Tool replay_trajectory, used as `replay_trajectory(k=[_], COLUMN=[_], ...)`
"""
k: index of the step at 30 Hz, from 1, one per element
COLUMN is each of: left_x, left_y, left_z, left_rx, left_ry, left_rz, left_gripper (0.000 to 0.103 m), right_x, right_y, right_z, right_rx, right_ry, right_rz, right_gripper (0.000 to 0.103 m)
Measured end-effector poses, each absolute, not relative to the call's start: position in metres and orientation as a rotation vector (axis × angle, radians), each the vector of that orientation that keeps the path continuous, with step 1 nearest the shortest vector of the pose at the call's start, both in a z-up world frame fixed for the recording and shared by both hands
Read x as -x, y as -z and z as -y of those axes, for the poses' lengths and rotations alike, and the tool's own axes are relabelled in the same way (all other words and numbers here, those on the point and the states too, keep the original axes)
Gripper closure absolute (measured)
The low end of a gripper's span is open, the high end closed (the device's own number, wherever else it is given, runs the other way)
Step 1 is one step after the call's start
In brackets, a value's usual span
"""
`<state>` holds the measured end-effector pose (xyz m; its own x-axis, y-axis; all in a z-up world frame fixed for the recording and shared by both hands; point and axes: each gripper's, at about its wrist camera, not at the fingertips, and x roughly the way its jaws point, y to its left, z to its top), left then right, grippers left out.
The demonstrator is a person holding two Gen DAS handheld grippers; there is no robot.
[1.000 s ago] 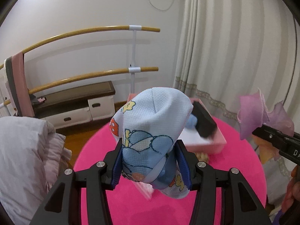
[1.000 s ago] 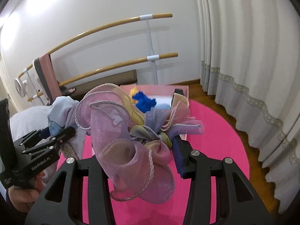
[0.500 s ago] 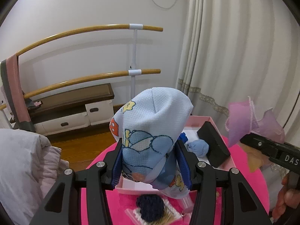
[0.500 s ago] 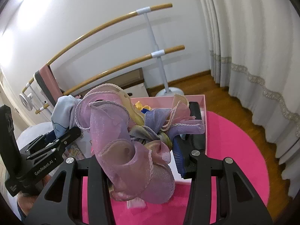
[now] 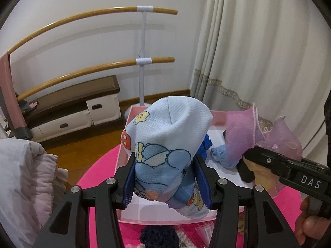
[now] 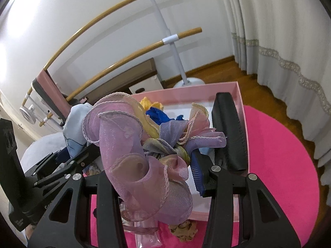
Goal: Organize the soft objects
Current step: 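Carry the cloth and scarf over the pink box with both grippers, then open both grippers to drop the cloth and scarf into the box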
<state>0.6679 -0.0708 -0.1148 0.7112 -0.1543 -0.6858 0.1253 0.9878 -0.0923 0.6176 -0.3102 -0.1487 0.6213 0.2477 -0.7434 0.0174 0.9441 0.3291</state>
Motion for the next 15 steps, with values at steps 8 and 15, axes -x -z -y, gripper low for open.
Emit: replay_trajectory(k=[8,15], left_x=[-0.704,-0.720], left_y=[0.131,0.137], left_z=[0.080,0.085], left_rx=[0.015,-0.006], left_ry=[0.154,0.121], left_rz=[-0.817,-0.813], left_gripper=[0.049,0.020], right_x=[-0.634,-0.642], right_y=[0.162,0.175], right_z=[0.309,0.311], right_rx=[-0.329,-0.358], right_ry=[-0.118,-0.105], right_rz=[-0.932,-0.962], right_gripper=[0.058,0.035])
